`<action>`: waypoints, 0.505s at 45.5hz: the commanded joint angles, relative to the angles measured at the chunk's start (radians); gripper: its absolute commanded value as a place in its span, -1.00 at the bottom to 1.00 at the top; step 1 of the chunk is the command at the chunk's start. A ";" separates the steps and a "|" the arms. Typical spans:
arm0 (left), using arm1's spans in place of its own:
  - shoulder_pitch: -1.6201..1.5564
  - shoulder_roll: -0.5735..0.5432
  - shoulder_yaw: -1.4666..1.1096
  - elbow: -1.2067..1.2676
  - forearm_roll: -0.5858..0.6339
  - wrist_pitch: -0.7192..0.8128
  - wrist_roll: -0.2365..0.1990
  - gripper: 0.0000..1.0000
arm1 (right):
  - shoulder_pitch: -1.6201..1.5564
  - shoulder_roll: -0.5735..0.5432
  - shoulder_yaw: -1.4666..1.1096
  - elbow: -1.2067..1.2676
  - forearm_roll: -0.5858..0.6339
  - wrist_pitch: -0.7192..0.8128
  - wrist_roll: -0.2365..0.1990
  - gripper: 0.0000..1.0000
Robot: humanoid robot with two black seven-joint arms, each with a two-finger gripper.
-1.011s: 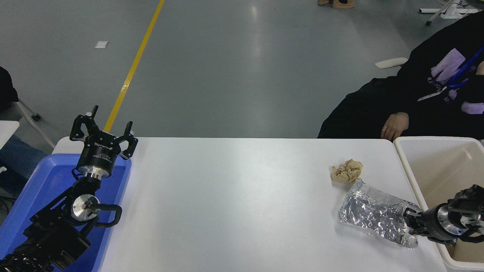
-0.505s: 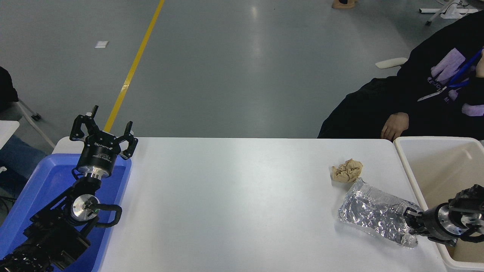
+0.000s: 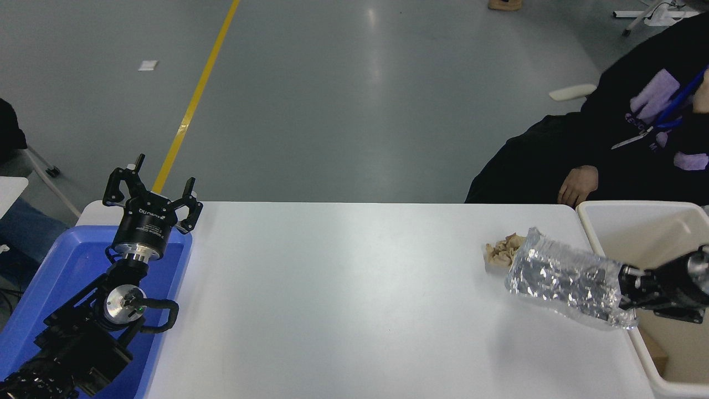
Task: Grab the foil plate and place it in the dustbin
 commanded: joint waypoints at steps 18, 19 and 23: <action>0.000 0.000 0.000 0.000 0.000 0.000 0.000 0.96 | 0.755 0.049 -0.284 0.082 -0.030 0.146 -0.001 -1.00; 0.000 0.000 0.000 0.000 0.000 0.000 0.000 0.96 | 0.755 0.049 -0.284 0.082 -0.030 0.146 -0.001 -1.00; 0.000 0.000 0.000 0.000 0.000 0.000 0.000 0.96 | 0.755 0.049 -0.287 0.082 -0.030 0.146 -0.001 -1.00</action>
